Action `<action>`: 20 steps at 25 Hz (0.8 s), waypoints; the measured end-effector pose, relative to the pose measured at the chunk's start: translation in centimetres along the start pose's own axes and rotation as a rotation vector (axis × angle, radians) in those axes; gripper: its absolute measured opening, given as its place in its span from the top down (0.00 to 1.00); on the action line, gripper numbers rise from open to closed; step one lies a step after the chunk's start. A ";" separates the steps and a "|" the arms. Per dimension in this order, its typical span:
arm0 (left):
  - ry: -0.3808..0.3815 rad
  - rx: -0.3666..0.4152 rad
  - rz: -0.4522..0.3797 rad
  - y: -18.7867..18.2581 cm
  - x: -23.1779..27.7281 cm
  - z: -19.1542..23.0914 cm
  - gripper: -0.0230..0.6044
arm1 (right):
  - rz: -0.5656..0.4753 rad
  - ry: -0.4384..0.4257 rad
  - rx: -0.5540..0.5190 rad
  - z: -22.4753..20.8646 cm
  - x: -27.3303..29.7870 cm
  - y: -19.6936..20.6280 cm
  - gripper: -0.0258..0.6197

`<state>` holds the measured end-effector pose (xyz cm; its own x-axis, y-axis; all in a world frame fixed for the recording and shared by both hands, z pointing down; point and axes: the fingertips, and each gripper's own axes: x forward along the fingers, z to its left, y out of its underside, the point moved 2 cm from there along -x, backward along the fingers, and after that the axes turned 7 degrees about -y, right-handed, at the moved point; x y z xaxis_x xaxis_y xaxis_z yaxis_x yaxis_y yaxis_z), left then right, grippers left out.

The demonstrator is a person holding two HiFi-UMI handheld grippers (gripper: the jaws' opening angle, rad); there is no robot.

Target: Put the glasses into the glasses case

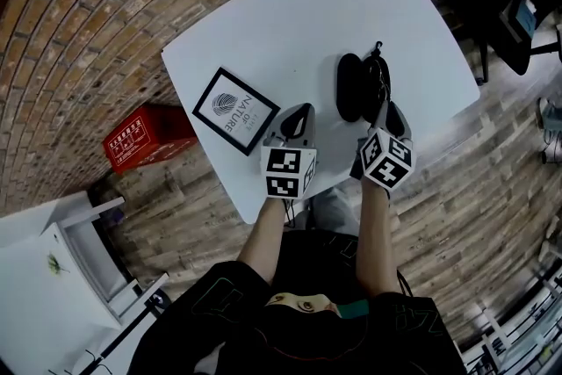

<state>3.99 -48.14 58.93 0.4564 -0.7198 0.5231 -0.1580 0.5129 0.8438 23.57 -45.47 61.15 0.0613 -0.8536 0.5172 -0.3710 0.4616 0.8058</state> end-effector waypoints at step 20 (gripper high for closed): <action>0.001 -0.007 -0.025 0.2 -1.8 -0.8 0.96 | 0.039 0.030 0.033 -1.7 -1.5 1.1 0.87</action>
<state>3.83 -46.37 58.08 0.4615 -0.7317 0.5016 -0.1408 0.4978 0.8558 24.65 -43.28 61.72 0.0736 -0.8271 0.5573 -0.4038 0.4862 0.7750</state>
